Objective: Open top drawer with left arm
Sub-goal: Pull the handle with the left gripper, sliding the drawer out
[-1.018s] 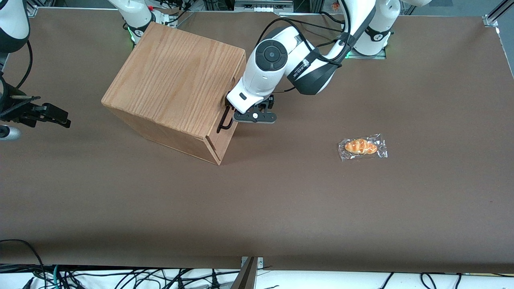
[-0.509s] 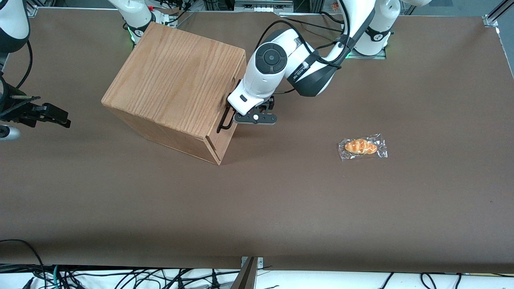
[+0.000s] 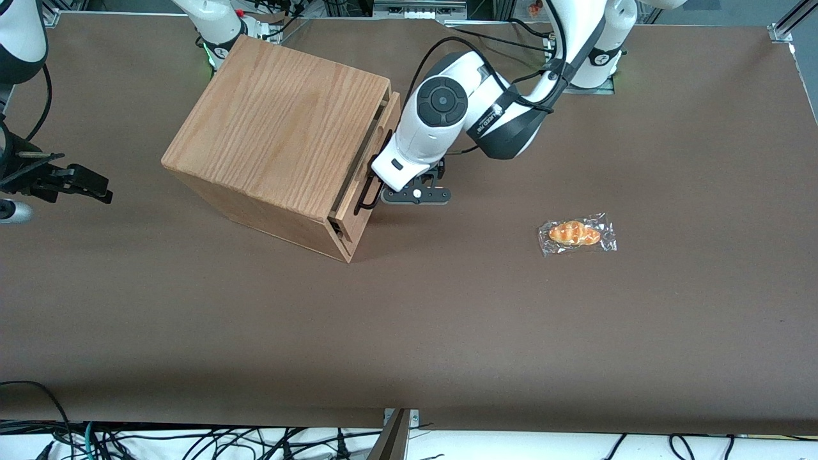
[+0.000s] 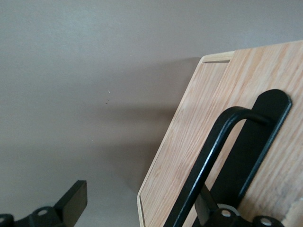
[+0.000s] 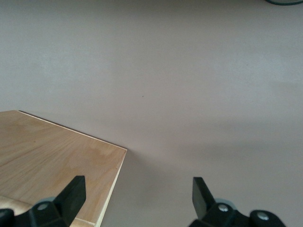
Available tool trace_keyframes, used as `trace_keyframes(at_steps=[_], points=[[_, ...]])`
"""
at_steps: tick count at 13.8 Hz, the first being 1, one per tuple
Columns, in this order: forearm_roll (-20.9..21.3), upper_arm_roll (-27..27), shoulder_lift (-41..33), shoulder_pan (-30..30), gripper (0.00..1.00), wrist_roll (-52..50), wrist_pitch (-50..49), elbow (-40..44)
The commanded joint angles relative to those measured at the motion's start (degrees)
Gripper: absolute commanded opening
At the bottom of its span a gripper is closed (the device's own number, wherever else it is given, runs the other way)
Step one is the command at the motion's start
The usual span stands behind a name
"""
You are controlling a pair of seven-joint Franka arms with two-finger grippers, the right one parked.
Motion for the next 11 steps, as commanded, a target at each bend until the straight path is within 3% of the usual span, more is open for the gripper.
trace_keyframes(at_steps=[1, 11], points=[[-0.4, 0.4, -1.2, 1.1, 1.00, 0.6, -2.0, 0.0], [-0.3, 0.5, -2.2, 4.4, 1.00, 0.7, -6.0, 0.0]])
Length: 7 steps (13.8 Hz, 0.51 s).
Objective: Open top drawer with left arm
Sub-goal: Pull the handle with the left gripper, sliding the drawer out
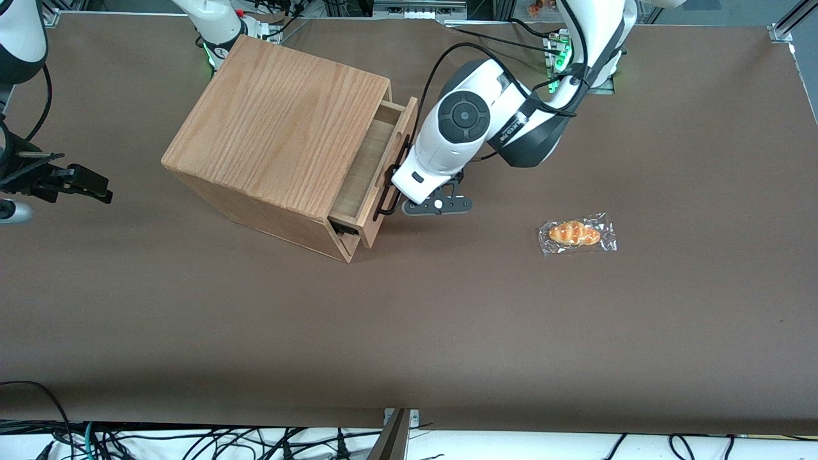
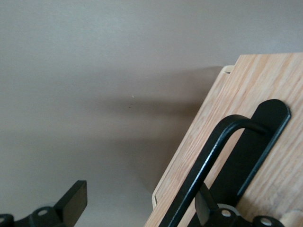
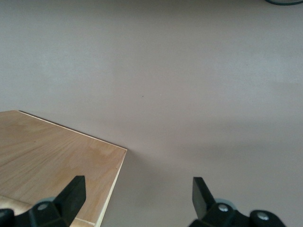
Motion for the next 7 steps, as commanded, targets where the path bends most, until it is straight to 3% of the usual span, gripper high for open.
trace_keyframes(at_steps=[1, 7], points=[[-0.3, 0.3, -1.5, 1.7, 1.00, 0.8, -2.0, -0.1], [0.0, 0.3, -1.6, 2.7, 1.00, 0.9, -2.9, -0.2]])
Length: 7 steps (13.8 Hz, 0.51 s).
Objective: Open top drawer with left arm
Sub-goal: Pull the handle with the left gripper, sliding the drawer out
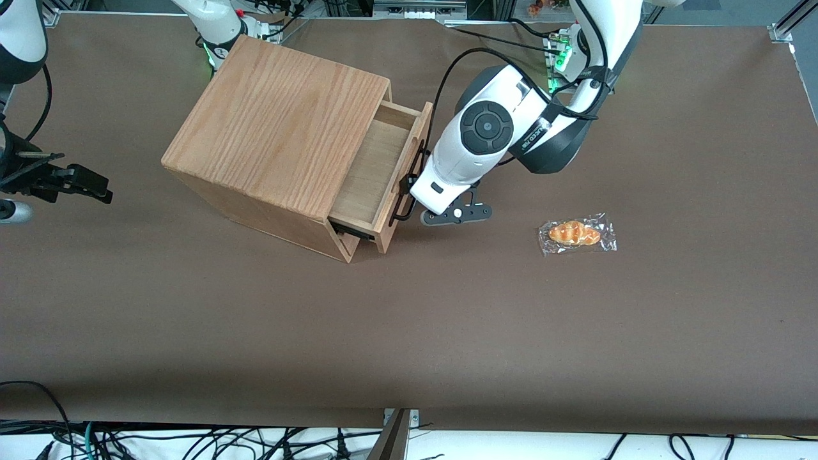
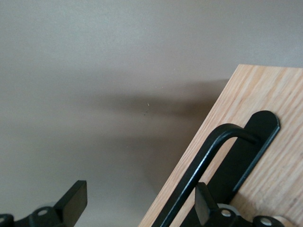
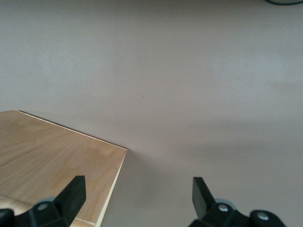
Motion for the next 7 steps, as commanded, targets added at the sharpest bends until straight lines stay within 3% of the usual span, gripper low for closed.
trace_keyframes(at_steps=[1, 7], points=[[0.8, 0.1, -1.1, 0.7, 1.00, 0.9, -1.4, -0.2], [1.9, 0.1, -1.1, 0.9, 1.00, 1.0, -2.0, -0.9]])
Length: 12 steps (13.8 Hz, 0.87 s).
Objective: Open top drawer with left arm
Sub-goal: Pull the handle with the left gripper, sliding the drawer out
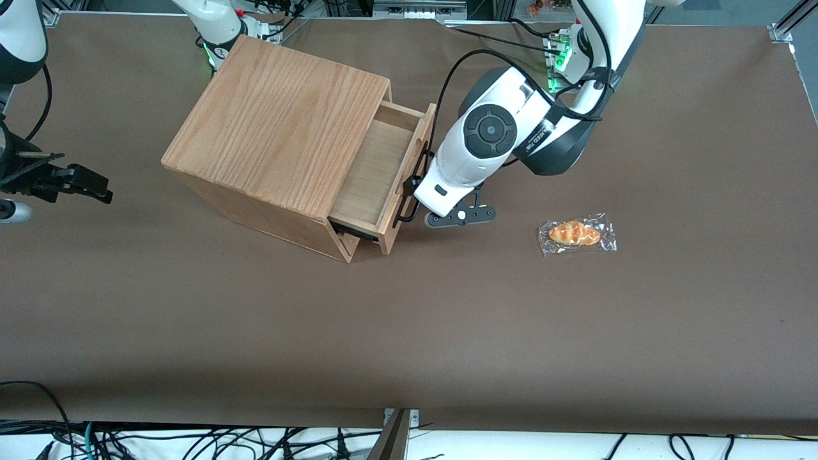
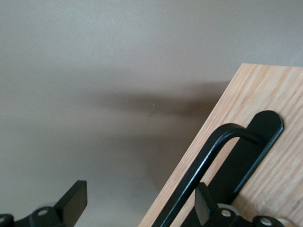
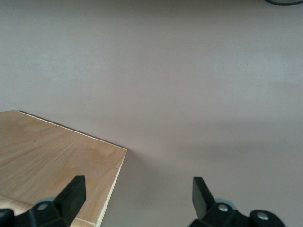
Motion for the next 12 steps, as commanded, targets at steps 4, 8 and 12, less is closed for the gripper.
trace_keyframes(at_steps=[4, 8, 12], points=[[1.9, 0.0, -1.1, 1.6, 1.00, 1.0, -1.9, -0.8], [1.9, 0.0, -1.5, 2.6, 1.00, 1.0, -2.5, -0.8], [4.3, 0.0, -1.9, 3.3, 1.00, 1.1, -3.8, -0.8]])
